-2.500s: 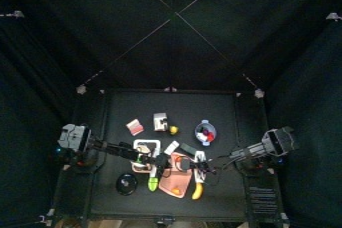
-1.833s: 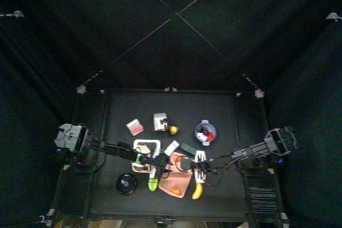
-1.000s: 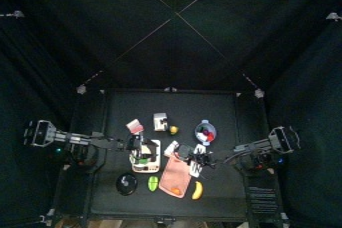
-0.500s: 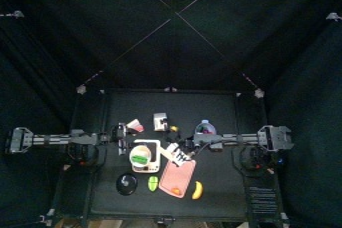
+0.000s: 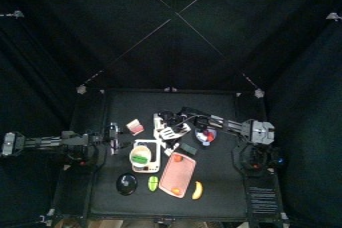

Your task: Place cleaver back into holder

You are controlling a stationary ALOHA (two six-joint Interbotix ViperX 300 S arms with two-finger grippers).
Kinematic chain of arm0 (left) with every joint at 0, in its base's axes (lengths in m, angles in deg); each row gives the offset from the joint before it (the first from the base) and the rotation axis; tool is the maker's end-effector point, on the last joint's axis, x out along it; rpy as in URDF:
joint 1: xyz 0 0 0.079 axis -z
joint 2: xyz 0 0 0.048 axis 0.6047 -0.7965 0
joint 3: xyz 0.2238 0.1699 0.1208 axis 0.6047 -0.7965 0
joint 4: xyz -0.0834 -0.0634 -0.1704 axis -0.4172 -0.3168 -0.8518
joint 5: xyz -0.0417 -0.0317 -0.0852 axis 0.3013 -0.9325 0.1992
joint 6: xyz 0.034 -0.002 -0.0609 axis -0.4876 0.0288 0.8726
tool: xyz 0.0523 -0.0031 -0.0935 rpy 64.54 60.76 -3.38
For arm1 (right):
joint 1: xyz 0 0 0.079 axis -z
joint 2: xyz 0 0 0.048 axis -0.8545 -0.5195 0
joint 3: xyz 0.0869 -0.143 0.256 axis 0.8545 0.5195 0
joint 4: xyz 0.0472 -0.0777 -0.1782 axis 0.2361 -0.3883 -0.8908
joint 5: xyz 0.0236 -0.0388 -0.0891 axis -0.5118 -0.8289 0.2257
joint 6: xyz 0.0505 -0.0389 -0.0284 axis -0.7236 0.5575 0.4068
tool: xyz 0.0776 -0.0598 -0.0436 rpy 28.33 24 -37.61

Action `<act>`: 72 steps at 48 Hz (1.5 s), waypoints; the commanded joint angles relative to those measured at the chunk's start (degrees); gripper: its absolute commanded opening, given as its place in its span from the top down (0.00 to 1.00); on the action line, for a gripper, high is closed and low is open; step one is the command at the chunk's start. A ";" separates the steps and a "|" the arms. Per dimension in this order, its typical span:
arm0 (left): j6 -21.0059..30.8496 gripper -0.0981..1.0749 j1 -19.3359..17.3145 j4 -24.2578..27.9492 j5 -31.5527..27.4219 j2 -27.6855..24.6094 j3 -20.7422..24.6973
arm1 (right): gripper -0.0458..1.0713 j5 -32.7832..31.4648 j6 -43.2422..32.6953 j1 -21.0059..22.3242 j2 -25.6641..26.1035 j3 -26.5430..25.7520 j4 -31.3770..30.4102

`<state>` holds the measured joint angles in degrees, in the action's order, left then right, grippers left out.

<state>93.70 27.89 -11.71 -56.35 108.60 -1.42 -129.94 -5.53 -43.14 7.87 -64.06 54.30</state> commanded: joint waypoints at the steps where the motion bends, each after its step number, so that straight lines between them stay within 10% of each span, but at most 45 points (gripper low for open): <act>1: 0.09 0.20 -0.18 0.26 -0.18 0.18 0.44 | 0.54 -7.56 -1.14 1.14 -1.58 -6.77 -0.79; 30: 0.18 0.20 -0.18 0.09 -0.53 0.18 -0.26 | 0.54 -27.86 -8.00 5.80 -25.93 -49.83 -0.44; 72: 0.18 0.20 -0.26 0.00 -0.53 0.18 -0.70 | 0.54 -30.06 -14.33 5.80 -30.76 -52.38 2.37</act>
<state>93.79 27.72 -11.71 -57.14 108.86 -2.83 -159.82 -19.77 -37.61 -24.38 -116.18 56.59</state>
